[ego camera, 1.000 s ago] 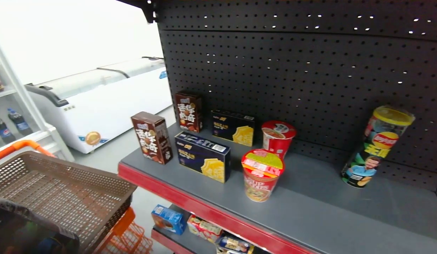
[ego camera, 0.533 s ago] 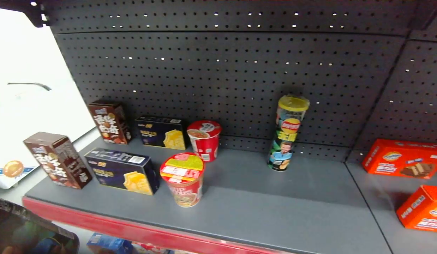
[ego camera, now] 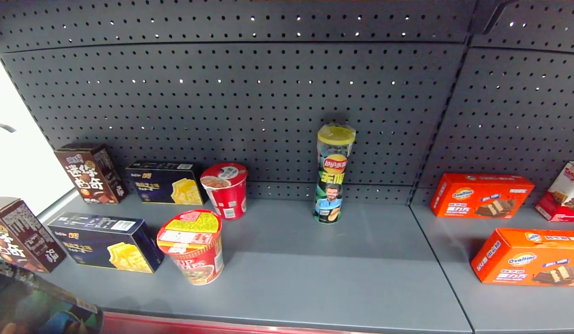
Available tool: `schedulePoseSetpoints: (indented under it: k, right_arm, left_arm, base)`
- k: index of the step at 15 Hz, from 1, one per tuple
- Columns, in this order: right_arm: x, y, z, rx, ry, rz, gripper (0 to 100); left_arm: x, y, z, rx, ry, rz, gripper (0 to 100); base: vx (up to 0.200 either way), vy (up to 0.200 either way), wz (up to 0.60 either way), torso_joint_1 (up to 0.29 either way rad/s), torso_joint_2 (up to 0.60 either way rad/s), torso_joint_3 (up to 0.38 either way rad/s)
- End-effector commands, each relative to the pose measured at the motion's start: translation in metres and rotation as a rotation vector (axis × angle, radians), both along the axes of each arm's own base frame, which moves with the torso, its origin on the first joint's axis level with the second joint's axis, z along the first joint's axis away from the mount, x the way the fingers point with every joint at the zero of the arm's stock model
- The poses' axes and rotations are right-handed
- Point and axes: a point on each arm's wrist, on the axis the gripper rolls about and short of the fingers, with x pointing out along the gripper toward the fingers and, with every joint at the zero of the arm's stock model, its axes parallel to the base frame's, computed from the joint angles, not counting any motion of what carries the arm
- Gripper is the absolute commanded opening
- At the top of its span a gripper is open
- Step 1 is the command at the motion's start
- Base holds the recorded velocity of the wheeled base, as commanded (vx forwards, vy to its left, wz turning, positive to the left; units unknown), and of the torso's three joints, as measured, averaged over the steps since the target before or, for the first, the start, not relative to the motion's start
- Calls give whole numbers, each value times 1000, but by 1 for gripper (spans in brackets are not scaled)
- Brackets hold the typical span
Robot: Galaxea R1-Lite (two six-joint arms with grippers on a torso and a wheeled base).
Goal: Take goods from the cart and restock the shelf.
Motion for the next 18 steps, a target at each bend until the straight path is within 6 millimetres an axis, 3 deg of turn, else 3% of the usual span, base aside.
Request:
schedulePoseSetpoints:
  k: [1, 10, 15, 18]
  right_arm:
    - [0, 0, 0, 0, -1, 0, 100]
    - [0, 0, 0, 0, -1, 0, 100]
    - [0, 0, 0, -5, -1, 0, 100]
    - [1, 0, 0, -5, 15, 4, 100]
  left_arm:
    - [1, 0, 0, 1, 4, -3, 0]
    - [0, 0, 1, -3, -3, -4, 0]
    - [-9, 0, 27, -4, -55, -3, 0]
    - [-14, 1, 26, -2, -26, 0, 0]
  base:
    - [0, 0, 0, 0, 0, 0]
    - [0, 0, -67, 0, 0, 0]
    - [0, 0, 0, 0, 0, 0]
    - [0, 0, 0, 0, 0, 0]
